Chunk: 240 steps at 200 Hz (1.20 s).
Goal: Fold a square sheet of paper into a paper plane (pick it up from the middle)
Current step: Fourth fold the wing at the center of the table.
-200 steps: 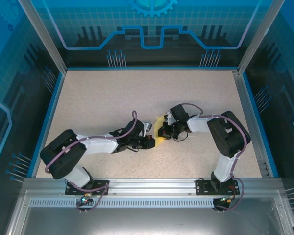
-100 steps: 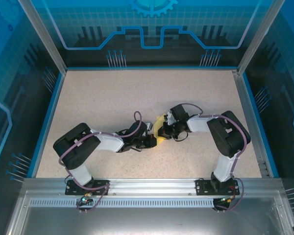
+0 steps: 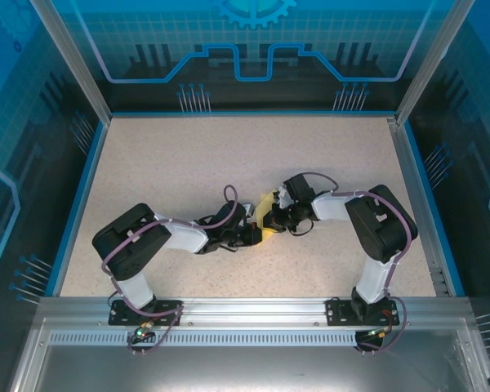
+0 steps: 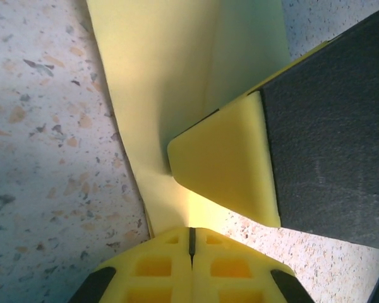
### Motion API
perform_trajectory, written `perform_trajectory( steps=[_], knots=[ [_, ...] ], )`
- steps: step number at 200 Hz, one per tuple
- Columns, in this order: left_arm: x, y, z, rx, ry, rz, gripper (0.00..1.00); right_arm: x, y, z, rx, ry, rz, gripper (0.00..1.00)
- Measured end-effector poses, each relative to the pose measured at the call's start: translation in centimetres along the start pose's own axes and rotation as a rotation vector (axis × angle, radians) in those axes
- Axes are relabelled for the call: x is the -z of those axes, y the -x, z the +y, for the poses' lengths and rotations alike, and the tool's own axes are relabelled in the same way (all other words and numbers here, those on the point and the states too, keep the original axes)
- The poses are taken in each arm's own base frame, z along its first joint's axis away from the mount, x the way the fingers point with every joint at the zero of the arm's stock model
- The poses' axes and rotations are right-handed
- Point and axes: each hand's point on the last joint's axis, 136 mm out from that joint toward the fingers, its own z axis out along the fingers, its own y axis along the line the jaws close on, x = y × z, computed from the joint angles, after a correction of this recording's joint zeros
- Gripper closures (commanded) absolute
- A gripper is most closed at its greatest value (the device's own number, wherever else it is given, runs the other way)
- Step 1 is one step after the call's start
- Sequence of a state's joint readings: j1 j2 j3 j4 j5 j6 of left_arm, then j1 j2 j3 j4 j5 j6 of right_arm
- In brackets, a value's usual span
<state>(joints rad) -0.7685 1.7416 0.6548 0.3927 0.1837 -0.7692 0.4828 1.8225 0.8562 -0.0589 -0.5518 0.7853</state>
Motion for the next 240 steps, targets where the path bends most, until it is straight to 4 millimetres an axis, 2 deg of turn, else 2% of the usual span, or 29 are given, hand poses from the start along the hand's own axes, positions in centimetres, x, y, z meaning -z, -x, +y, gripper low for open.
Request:
perform_trajectory(
  steps=[24, 56, 113, 154, 175, 196, 217, 240],
  knots=[
    [0.0, -0.1, 0.1, 0.002, 0.005, 0.005, 1.0, 0.3, 0.3, -0.2, 0.002, 0.002, -0.006, 1.0],
    [0.3, -0.3, 0.3, 0.006, 0.018, 0.015, 1.0, 1.2, 1.7, -1.3, 0.005, -0.004, -0.028, 1.0],
    [0.3, -0.4, 0.3, 0.009, 0.026, 0.026, 1.0, 2.4, 5.7, -2.4, 0.008, -0.043, -0.099, 1.0],
    [0.3, -0.5, 0.3, 0.012, 0.032, 0.037, 1.0, 3.6, 9.4, -2.5, 0.019, -0.112, -0.19, 1.0],
    [0.3, -0.5, 0.3, 0.012, 0.034, 0.04, 1.0, 4.4, 10.6, -2.5, 0.02, -0.123, -0.227, 0.98],
    [0.6, -0.8, 0.2, 0.014, 0.041, 0.054, 0.87, 5.2, 10.7, -2.2, 0.024, -0.118, -0.245, 0.86],
    [1.6, -0.8, -0.1, 0.021, 0.045, 0.058, 0.71, 6.8, 9.8, -0.9, 0.05, -0.093, -0.272, 0.74],
    [3.5, 0.9, -1.7, 0.024, 0.013, -0.006, 0.57, 8.5, 8.6, 0.5, 0.063, -0.053, -0.304, 0.58]
  ],
)
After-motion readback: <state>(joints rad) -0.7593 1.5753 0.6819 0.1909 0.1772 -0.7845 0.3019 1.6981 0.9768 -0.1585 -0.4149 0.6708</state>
